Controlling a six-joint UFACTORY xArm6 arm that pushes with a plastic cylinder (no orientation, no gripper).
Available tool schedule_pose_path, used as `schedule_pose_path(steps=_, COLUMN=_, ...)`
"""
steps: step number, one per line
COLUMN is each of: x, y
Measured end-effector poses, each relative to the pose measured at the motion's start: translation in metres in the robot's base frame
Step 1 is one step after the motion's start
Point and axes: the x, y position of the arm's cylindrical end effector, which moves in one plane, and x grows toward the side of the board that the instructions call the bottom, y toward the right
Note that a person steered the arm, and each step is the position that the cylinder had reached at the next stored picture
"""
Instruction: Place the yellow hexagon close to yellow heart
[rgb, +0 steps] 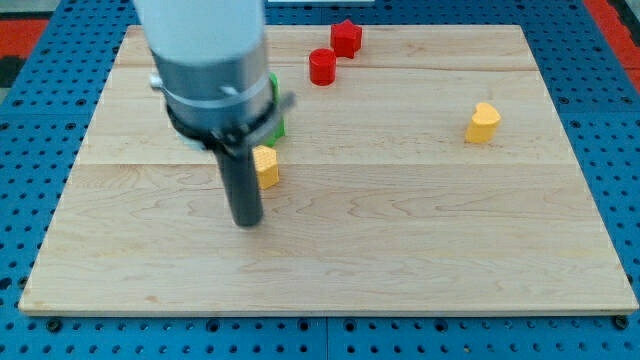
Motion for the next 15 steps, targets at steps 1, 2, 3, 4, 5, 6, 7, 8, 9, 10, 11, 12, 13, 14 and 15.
schedule_pose_path(steps=1, x=-0.032, y=0.030)
schedule_pose_path(steps=2, x=-0.043, y=0.061)
schedule_pose_path(steps=3, x=-0.052, y=0.104)
schedule_pose_path(steps=4, x=-0.052, y=0.178)
schedule_pose_path(steps=5, x=-0.052, y=0.221)
schedule_pose_path(steps=6, x=-0.052, y=0.243)
schedule_pose_path(steps=7, x=-0.039, y=0.232)
schedule_pose_path(steps=8, x=0.013, y=0.126)
schedule_pose_path(steps=9, x=-0.014, y=0.001)
schedule_pose_path(steps=10, x=-0.066, y=-0.017)
schedule_pose_path(steps=11, x=-0.071, y=0.072)
schedule_pose_path(steps=12, x=-0.077, y=0.126)
schedule_pose_path(steps=13, x=-0.085, y=0.145)
schedule_pose_path(steps=14, x=-0.090, y=0.146)
schedule_pose_path(steps=15, x=-0.091, y=0.146)
